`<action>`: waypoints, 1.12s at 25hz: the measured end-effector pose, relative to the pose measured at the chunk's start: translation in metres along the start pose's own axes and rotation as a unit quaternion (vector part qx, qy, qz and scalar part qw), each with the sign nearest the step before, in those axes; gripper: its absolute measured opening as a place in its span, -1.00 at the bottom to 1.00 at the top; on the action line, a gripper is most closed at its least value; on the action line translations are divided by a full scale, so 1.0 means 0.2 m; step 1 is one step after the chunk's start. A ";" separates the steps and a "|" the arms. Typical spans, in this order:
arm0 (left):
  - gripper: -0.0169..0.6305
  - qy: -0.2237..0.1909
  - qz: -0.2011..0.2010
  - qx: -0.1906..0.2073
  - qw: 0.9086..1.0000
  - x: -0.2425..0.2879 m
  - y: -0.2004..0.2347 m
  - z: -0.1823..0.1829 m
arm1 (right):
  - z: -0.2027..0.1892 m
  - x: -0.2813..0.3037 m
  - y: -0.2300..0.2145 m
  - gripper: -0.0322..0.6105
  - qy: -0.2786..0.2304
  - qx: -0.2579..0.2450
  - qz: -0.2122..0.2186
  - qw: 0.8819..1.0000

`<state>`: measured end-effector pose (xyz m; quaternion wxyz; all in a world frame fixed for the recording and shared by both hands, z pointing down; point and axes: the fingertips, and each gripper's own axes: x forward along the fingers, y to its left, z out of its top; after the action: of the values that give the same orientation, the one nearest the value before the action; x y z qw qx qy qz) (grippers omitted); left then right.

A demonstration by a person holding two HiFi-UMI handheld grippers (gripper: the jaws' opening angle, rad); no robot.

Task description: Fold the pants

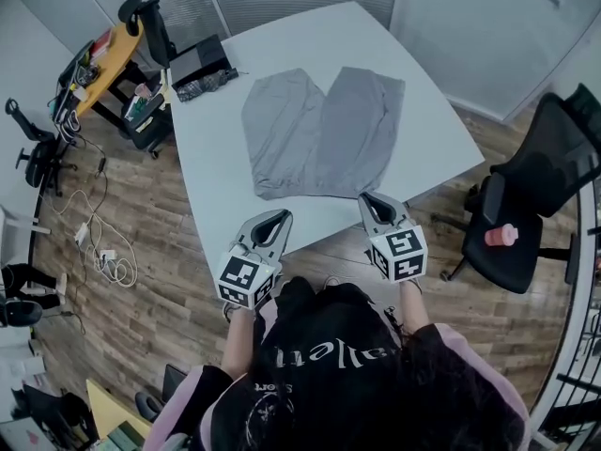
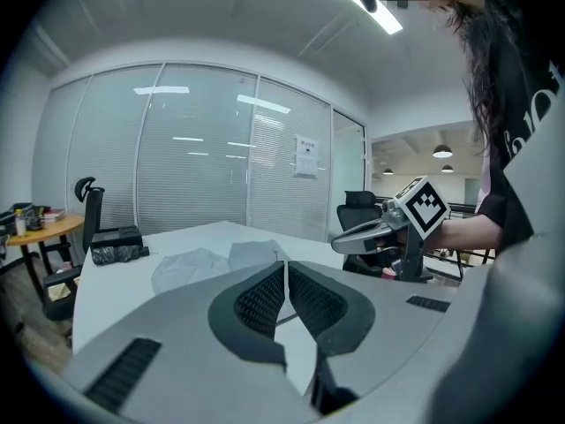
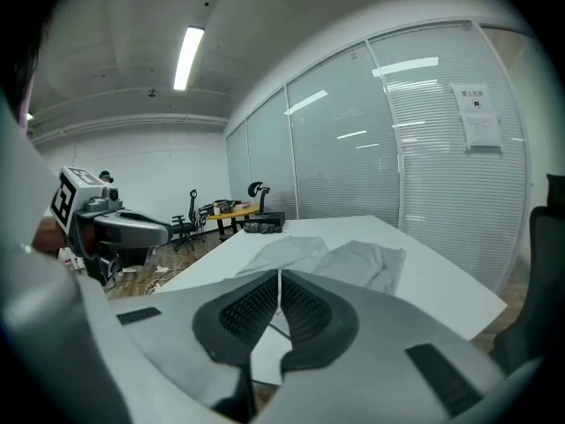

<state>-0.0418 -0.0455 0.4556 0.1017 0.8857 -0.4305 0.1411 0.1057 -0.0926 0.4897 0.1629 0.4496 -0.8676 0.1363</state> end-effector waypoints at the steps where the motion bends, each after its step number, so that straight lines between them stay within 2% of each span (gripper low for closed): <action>1: -0.85 0.007 0.000 -0.007 1.000 0.01 0.01 -0.04 | -0.04 0.02 -0.02 -0.82 0.006 0.006 0.001 1.000; 7: -0.85 0.067 0.016 -0.041 0.997 0.11 0.17 -0.28 | -0.32 0.15 -0.15 -0.81 0.062 0.029 0.002 0.998; 11: -0.84 0.113 0.040 -0.055 0.991 0.12 0.35 -0.45 | -0.49 0.24 -0.20 -0.81 0.112 0.035 0.009 0.993; 16: -0.84 0.163 0.059 -0.070 0.982 0.16 0.55 -0.64 | -0.61 0.32 -0.26 -0.80 0.151 0.039 0.005 0.988; 17: -0.84 0.175 0.059 -0.072 0.980 0.18 0.57 -0.68 | -0.63 0.32 -0.27 -0.77 0.156 0.041 0.004 0.987; 19: -0.84 0.195 0.058 -0.079 0.976 0.22 0.61 -0.75 | -0.67 0.34 -0.30 -0.51 0.169 0.045 0.002 0.985; 21: -0.78 0.207 0.057 -0.092 0.972 0.25 0.65 -0.82 | -0.70 0.35 -0.32 -0.49 0.179 0.047 -0.004 0.983; 23: -0.52 0.214 0.055 -0.109 0.969 0.28 0.67 -0.87 | -0.73 0.36 -0.33 -0.47 0.189 0.048 -0.007 0.981; 24: -0.45 0.218 0.055 -0.114 0.968 0.30 0.69 -0.90 | -0.74 0.37 -0.34 -0.43 0.194 0.049 -0.007 0.980; 28: -0.37 0.237 0.067 -0.124 0.961 0.34 0.74 -0.98 | -0.82 0.40 -0.33 -0.23 0.219 0.045 0.001 0.975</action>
<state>-0.1505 -0.1262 0.6717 0.3004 0.7765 -0.4663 0.2990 0.1438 -0.1253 0.6765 0.3284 0.4145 -0.8045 0.2704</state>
